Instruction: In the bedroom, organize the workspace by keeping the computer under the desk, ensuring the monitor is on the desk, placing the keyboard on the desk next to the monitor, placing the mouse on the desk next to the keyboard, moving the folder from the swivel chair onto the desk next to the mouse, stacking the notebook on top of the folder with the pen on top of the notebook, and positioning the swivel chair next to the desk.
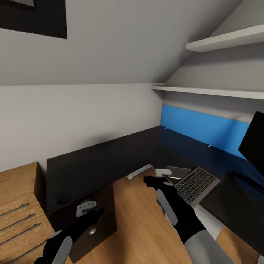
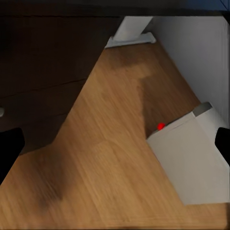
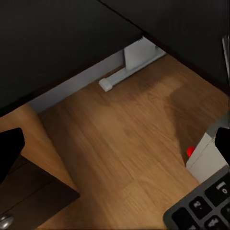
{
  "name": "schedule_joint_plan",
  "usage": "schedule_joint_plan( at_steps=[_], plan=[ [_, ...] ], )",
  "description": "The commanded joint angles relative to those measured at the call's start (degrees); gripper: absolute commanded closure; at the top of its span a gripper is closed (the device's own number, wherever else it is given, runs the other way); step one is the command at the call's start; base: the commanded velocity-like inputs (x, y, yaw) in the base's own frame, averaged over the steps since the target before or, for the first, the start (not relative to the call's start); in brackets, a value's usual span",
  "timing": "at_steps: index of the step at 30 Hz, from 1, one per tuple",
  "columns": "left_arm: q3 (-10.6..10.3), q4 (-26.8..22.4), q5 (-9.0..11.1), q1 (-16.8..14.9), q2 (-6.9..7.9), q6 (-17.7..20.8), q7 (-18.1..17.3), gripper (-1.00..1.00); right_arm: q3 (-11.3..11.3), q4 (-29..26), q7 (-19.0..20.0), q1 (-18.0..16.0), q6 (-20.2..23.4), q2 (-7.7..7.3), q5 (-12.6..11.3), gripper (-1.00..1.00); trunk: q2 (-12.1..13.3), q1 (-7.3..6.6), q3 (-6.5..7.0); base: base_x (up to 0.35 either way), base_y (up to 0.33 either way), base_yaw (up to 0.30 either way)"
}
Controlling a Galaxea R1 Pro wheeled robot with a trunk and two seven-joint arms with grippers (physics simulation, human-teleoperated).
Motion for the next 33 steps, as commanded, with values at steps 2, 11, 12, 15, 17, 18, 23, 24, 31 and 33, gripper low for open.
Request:
schedule_joint_plan(
  at_steps=[2,11,12,15,17,18,23,24,31,33],
  plan=[
    [-0.1,0.0,0.6,0.0,0.03,0.2,0.4,-1.0,0.1,0.0,-0.6,-0.1,0.1,0.04,-0.6,-1.0,0.0,0.0,-0.07,0.0,0.186,-0.295],
    [-0.2,0.6,0.6,0.0,-0.09,0.3,0.3,-1.0,0.1,0.0,-0.6,-0.1,0.1,0.09,-0.7,-1.0,0.0,0.0,-0.07,-0.151,0.135,-0.296],
    [-0.2,0.7,0.6,0.0,-0.07,0.3,0.3,-1.0,0.1,0.0,-0.6,-0.1,0.1,0.11,-0.7,-1.0,0.0,0.0,-0.07,-0.258,0.191,-0.296],
    [-0.2,0.7,0.6,0.0,-0.08,0.2,0.3,-1.0,0.1,0.0,-0.6,-0.1,0.1,0.15,-0.7,-1.0,0.0,0.0,-0.07,-0.263,0.207,-0.296],
    [-0.2,0.7,0.6,0.0,-0.11,0.2,0.3,-1.0,0.1,0.0,-0.6,-0.1,0.0,0.19,-0.7,-1.0,0.0,0.0,-0.07,-0.239,0.228,-0.296],
    [-0.2,0.7,0.6,0.0,-0.11,0.2,0.3,-1.0,0.1,0.0,-0.6,-0.1,0.0,0.21,-0.7,-1.0,0.0,0.0,-0.07,-0.234,0.23,-0.296],
    [-0.2,0.7,0.5,0.0,-0.04,0.2,0.3,-1.0,0.1,0.0,-0.6,-0.1,0.0,0.34,-0.7,-1.0,0.0,0.0,-0.07,-0.228,0.244,-0.296],
    [-0.2,0.7,0.5,0.0,-0.06,0.2,0.3,-1.0,0.1,0.0,-0.6,-0.1,0.0,0.35,-0.7,-1.0,0.0,0.0,-0.07,-0.219,0.264,-0.296],
    [-0.2,0.7,0.5,0.0,-0.04,0.2,0.3,-1.0,0.1,0.0,-0.6,-0.1,-0.1,0.36,-0.7,-1.0,0.0,0.0,-0.07,-0.114,0.171,-0.296],
    [-0.2,0.7,0.5,0.0,-0.04,0.2,0.3,-1.0,0.1,0.0,-0.6,-0.1,-0.1,0.36,-0.7,-1.0,0.0,0.0,-0.07,-0.028,0.046,-0.292]
  ],
)
